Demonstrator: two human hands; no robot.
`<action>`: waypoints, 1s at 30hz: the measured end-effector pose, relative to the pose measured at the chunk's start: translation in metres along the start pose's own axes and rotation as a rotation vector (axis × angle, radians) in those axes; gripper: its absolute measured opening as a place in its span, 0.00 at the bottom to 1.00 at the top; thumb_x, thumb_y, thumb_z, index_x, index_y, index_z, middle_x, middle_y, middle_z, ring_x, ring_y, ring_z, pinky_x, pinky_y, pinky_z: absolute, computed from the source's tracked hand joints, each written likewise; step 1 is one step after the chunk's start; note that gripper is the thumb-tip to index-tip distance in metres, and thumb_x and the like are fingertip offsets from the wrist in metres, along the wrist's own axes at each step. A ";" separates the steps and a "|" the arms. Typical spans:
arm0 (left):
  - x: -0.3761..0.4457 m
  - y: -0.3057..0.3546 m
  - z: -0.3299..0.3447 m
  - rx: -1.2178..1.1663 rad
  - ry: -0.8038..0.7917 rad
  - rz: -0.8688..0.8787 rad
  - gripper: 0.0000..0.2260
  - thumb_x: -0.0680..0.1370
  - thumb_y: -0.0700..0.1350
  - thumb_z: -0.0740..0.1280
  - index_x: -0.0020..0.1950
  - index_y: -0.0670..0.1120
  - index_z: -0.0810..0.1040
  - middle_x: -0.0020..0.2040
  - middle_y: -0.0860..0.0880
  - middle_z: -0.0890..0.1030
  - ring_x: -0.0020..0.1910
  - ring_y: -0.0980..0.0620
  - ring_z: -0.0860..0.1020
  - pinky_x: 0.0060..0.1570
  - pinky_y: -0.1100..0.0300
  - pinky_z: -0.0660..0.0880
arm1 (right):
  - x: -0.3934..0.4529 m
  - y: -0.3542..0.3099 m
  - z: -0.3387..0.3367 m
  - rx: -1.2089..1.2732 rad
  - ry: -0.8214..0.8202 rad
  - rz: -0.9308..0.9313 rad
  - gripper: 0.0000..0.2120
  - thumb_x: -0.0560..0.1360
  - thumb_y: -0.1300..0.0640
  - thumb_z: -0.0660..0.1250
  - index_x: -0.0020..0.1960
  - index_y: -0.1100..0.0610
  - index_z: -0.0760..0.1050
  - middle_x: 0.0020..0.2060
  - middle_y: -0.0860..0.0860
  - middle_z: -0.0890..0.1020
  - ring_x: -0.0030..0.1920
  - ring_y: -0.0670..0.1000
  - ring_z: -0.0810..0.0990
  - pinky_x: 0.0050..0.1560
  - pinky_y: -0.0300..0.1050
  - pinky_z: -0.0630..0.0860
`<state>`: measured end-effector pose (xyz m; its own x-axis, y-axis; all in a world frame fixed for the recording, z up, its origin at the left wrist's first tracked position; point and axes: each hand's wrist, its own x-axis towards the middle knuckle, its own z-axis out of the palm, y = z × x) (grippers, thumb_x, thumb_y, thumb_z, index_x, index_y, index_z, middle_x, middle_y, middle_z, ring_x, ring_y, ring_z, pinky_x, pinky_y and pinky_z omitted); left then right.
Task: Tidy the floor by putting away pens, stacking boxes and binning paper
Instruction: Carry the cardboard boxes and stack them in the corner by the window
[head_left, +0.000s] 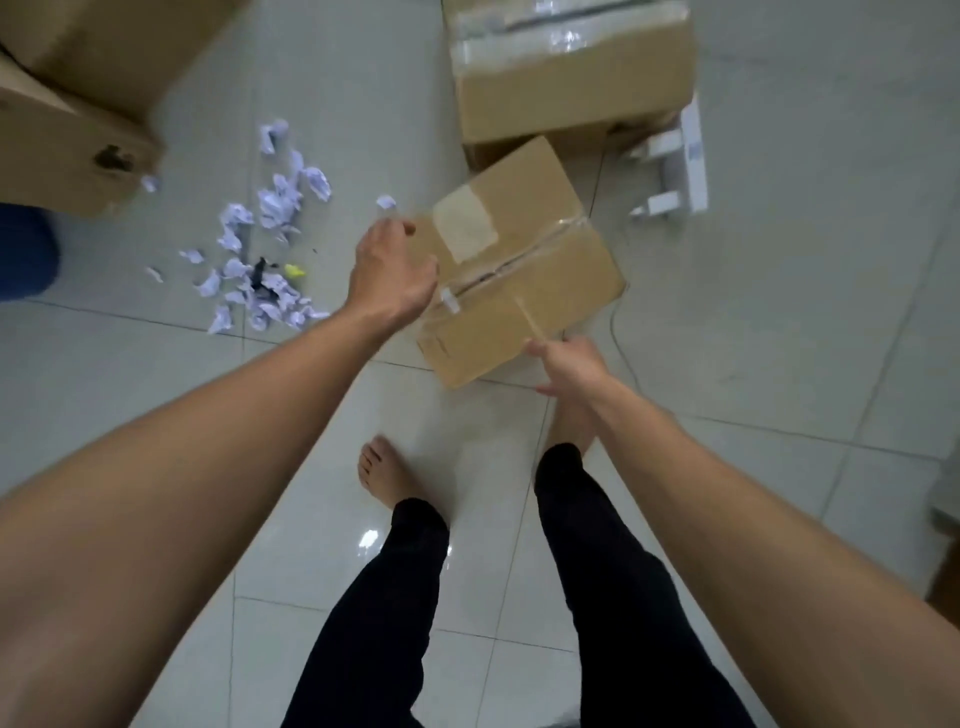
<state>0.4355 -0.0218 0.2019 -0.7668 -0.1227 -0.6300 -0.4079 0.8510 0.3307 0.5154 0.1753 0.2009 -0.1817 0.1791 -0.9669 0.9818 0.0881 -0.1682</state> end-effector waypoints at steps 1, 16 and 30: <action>0.012 -0.004 0.010 0.017 0.025 -0.006 0.23 0.79 0.49 0.66 0.72 0.43 0.69 0.71 0.42 0.71 0.72 0.43 0.68 0.69 0.50 0.65 | 0.015 0.006 0.002 0.046 -0.018 0.041 0.24 0.80 0.56 0.70 0.73 0.62 0.69 0.68 0.55 0.74 0.60 0.54 0.74 0.63 0.54 0.78; 0.055 -0.064 0.024 0.233 -0.234 -0.123 0.30 0.73 0.62 0.68 0.70 0.48 0.68 0.67 0.39 0.73 0.67 0.38 0.70 0.69 0.42 0.65 | 0.054 0.045 0.017 0.370 -0.124 0.083 0.27 0.80 0.57 0.69 0.76 0.46 0.66 0.68 0.48 0.76 0.67 0.55 0.74 0.62 0.61 0.75; -0.135 -0.103 -0.088 -0.565 -0.049 -0.425 0.18 0.79 0.51 0.68 0.60 0.44 0.65 0.56 0.45 0.77 0.50 0.47 0.78 0.44 0.54 0.75 | -0.118 -0.010 0.037 0.159 -0.165 -0.158 0.33 0.75 0.59 0.74 0.72 0.38 0.65 0.61 0.46 0.82 0.60 0.55 0.82 0.63 0.65 0.78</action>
<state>0.5370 -0.1381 0.3147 -0.4668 -0.3510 -0.8118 -0.8717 0.3377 0.3552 0.5288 0.1173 0.3093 -0.3346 0.0120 -0.9423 0.9407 -0.0549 -0.3347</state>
